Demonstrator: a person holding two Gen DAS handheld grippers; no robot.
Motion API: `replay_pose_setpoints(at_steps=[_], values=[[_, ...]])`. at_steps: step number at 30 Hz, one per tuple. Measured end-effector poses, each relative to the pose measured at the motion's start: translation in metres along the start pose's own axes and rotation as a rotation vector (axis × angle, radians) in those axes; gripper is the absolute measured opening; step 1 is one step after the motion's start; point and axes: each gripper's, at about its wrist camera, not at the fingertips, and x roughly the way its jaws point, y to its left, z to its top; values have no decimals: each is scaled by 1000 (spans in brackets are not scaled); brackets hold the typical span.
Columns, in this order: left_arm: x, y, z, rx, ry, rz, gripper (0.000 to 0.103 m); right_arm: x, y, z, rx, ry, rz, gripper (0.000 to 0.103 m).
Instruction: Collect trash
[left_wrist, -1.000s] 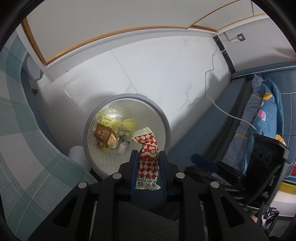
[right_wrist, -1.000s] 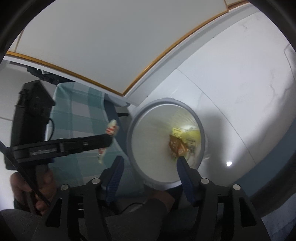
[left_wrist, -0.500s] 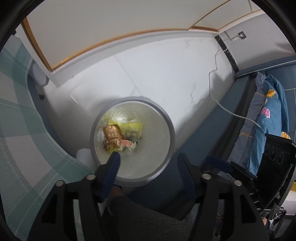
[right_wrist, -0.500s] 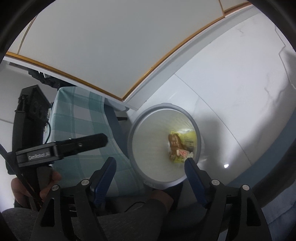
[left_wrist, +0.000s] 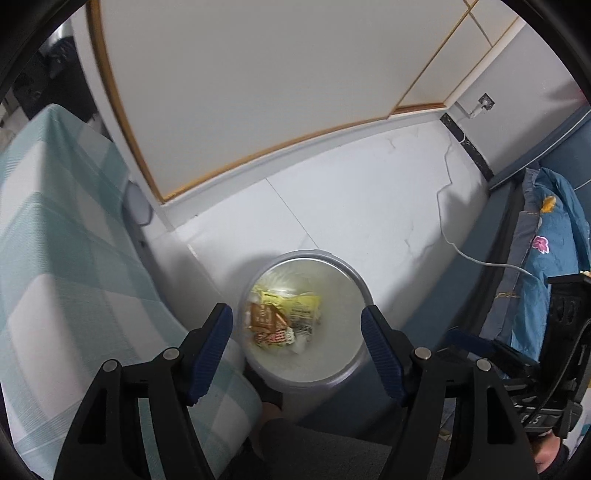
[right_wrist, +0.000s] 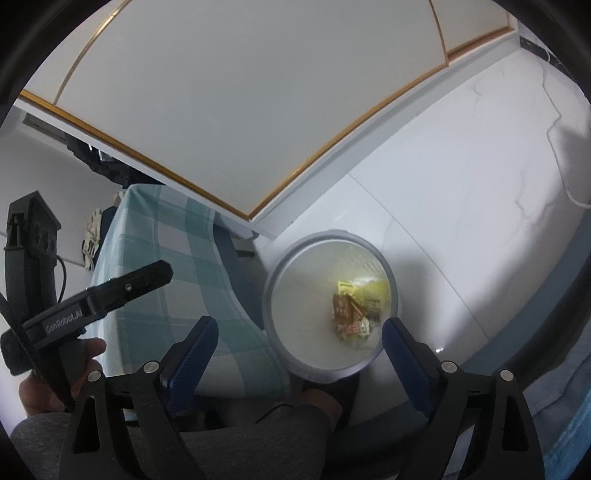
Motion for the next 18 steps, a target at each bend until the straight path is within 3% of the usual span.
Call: replay_pose_setpoints(at_steps=[18], values=[[-28, -3, -14, 5, -67, 72, 69, -30, 18, -4, -28, -74, -11, 98]])
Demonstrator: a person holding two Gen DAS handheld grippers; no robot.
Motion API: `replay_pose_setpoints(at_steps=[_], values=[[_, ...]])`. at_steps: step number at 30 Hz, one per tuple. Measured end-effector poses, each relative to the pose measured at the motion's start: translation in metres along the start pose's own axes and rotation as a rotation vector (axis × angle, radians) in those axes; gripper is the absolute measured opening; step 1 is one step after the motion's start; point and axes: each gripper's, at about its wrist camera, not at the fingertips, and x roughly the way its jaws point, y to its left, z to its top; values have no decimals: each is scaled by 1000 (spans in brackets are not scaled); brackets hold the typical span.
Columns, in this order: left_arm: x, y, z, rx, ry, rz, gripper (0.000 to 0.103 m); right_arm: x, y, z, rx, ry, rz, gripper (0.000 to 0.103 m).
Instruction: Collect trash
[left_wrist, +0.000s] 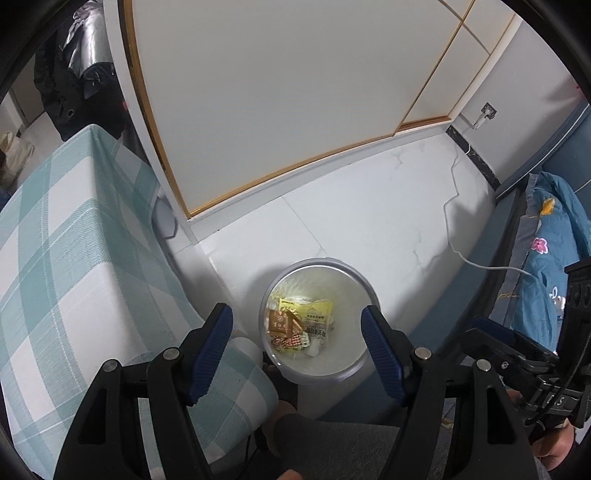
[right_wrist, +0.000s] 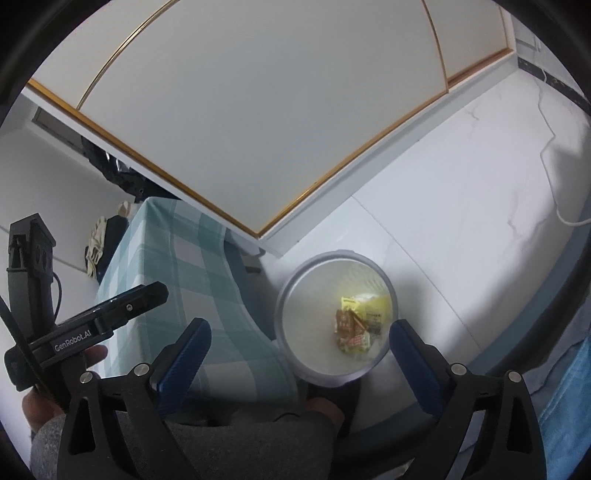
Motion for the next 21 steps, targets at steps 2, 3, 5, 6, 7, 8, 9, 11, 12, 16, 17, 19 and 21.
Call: replay_pose_setpoints(at_steps=[2, 3, 5, 6, 7, 8, 9, 11, 12, 16, 17, 19, 21], values=[[-1, 0, -1, -1, -4, 5, 69, -1, 2, -1, -6, -1, 2, 98], [-2, 0, -1, -1, -4, 3, 69, -1, 2, -1, -7, 0, 1, 98], [-3, -1, -2, -3, -7, 1, 69, -2, 2, -1, -5, -2, 4, 98], [-5, 0, -2, -2, -9, 1, 69, -2, 2, -1, -3, -4, 5, 98], [-5, -1, -2, 0, -9, 0, 69, -3, 1, -1, -1, -5, 5, 98], [-6, -1, -2, -1, -12, -3, 69, -4, 1, -1, -1, -8, 6, 98], [-6, -1, -2, -1, -15, -2, 69, -5, 2, -1, -3, -10, 5, 98], [-7, -1, -2, -2, -14, -5, 69, -6, 3, -1, -7, -12, 3, 98], [-8, 0, -2, -3, -12, -7, 69, -6, 3, -1, -7, -12, 3, 98], [-9, 0, -3, -4, -11, -10, 69, -6, 4, -1, -10, -17, 4, 98], [-10, 0, -4, 0, -14, -8, 69, -7, 4, -1, -11, -18, 4, 98], [-11, -1, -4, 1, -17, -10, 69, -7, 4, -2, -11, -18, 1, 98], [-12, -2, -4, 4, -21, -10, 69, -8, 3, -2, -5, -16, 2, 98]])
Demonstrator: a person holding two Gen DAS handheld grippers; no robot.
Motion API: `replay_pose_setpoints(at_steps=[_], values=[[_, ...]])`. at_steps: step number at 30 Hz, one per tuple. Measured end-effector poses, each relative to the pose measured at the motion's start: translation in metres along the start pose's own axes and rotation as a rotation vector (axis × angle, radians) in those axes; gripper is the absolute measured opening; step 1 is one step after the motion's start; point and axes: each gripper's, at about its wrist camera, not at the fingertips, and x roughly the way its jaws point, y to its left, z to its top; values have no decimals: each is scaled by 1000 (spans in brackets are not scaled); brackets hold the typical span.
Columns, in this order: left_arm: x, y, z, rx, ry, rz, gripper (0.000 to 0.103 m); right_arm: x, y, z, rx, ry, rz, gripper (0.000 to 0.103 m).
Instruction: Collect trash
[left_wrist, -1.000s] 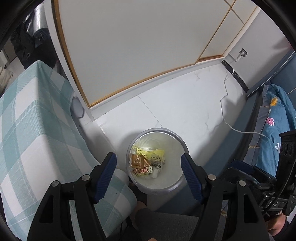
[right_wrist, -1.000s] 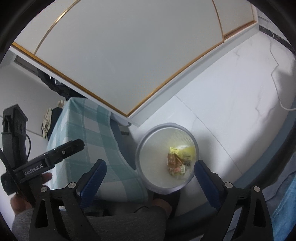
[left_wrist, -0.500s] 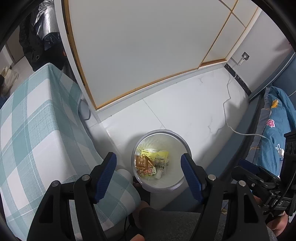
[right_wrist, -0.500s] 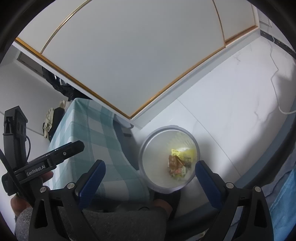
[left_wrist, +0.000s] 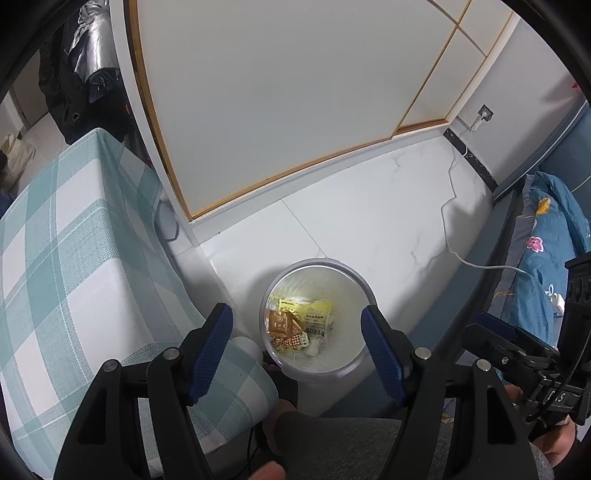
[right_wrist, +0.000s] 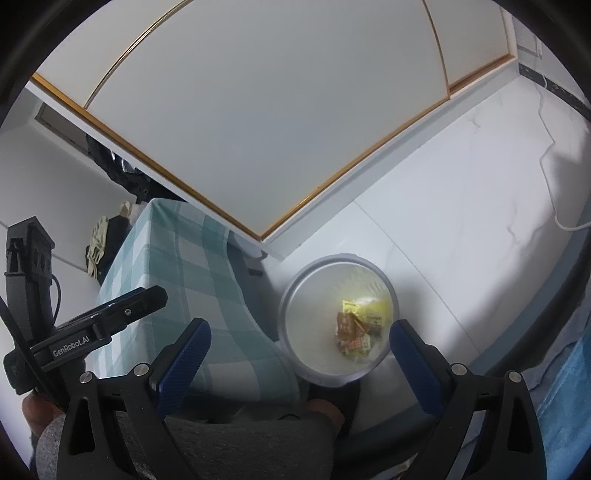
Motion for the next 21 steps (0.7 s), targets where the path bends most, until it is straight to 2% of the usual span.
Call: replay_pose_setpoints(at_steps=[21], values=[[-2, 6, -2, -9, 12, -12, 69, -1, -1, 1, 11, 1, 1, 98]])
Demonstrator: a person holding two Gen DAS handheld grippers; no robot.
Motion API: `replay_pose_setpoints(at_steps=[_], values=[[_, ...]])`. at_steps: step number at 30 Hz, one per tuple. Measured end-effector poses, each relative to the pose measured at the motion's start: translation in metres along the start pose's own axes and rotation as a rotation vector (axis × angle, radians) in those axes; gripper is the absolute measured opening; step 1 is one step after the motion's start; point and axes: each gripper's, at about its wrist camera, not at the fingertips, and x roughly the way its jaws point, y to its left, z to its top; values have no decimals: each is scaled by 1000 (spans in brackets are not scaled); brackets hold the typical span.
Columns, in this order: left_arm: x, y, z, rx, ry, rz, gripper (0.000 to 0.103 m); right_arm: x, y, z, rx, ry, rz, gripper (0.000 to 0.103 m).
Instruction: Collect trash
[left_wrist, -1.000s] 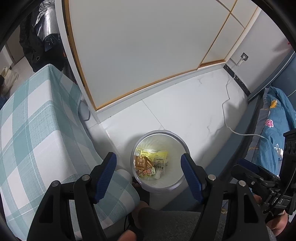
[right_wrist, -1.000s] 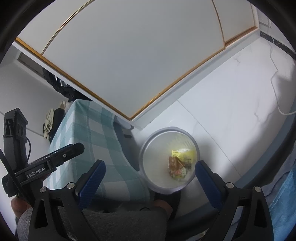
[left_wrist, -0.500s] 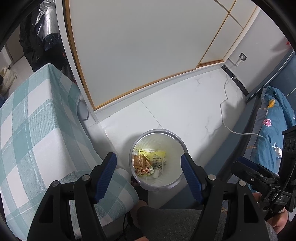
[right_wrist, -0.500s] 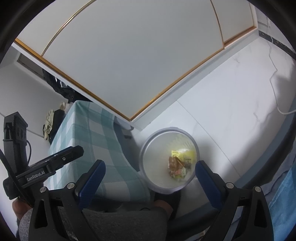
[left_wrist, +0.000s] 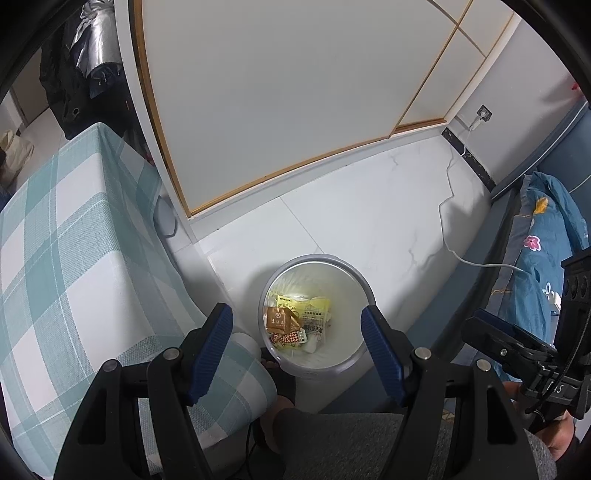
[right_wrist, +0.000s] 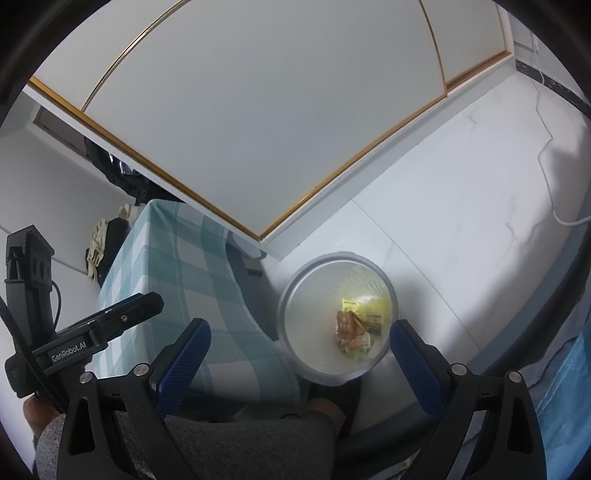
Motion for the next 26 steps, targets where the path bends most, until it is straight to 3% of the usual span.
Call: replay_pose_setpoints(at_steps=[26], values=[[-7, -5, 1, 22, -29, -6, 69, -2, 0, -4, 1, -3, -12, 98]])
